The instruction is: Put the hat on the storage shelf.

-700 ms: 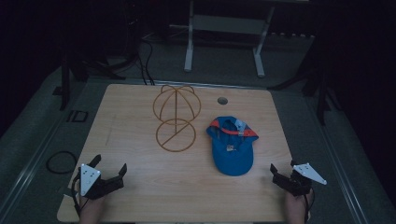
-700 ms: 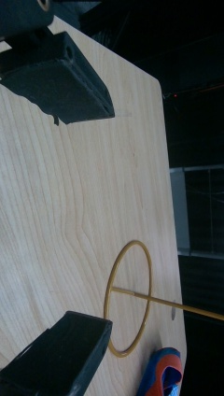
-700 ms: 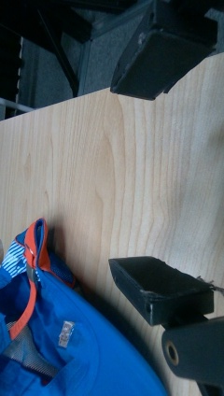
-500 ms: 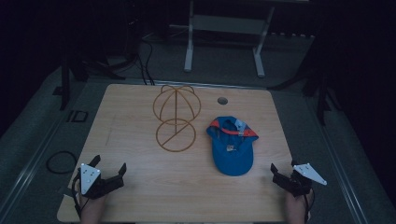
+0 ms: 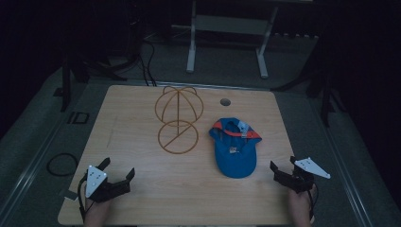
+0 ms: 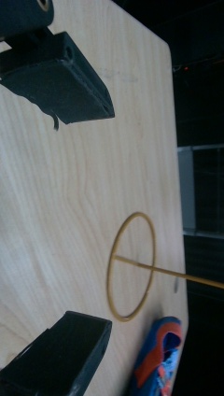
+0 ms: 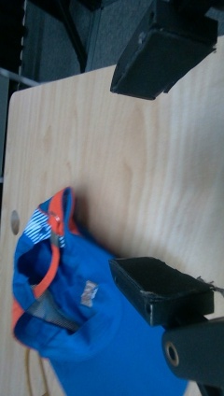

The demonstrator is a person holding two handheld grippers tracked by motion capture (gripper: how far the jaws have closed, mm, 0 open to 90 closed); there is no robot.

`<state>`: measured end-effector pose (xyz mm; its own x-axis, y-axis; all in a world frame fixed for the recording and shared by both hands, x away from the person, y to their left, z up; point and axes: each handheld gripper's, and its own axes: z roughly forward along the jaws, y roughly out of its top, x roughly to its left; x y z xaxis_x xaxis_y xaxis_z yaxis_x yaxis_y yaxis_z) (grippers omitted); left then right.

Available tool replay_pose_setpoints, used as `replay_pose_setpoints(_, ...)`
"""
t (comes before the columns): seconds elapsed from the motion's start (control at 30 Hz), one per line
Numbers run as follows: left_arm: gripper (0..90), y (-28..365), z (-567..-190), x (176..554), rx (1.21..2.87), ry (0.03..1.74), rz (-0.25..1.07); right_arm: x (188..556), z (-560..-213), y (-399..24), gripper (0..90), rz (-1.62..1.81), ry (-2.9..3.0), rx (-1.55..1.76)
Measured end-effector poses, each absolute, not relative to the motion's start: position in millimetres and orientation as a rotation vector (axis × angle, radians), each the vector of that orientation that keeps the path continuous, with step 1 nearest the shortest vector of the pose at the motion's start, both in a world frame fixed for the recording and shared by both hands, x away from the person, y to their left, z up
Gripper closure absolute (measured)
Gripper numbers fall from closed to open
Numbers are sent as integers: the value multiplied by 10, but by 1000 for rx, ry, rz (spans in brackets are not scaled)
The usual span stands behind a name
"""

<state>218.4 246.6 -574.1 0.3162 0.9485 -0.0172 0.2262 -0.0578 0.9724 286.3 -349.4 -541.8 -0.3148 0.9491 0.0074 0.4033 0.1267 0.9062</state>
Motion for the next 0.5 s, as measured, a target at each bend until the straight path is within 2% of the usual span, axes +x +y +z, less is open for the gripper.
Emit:
replay_pose_setpoints(0.13, 26, 2447, -5734, 2179, 1533, 1124, 872, 2955, -5330, -3472, 128, 1160, 1824, 1297)
replay_pose_setpoints(0.33, 26, 2427, -5714, 2182, 1564, 1143, 808, 3082, -5198, -3432, 128, 1152, 1842, 1286)
replay_pose_setpoints(0.5, 26, 2368, -5695, 2171, 1596, 1094, 766, 3222, -5109, -3357, 129, 1160, 1887, 1292)
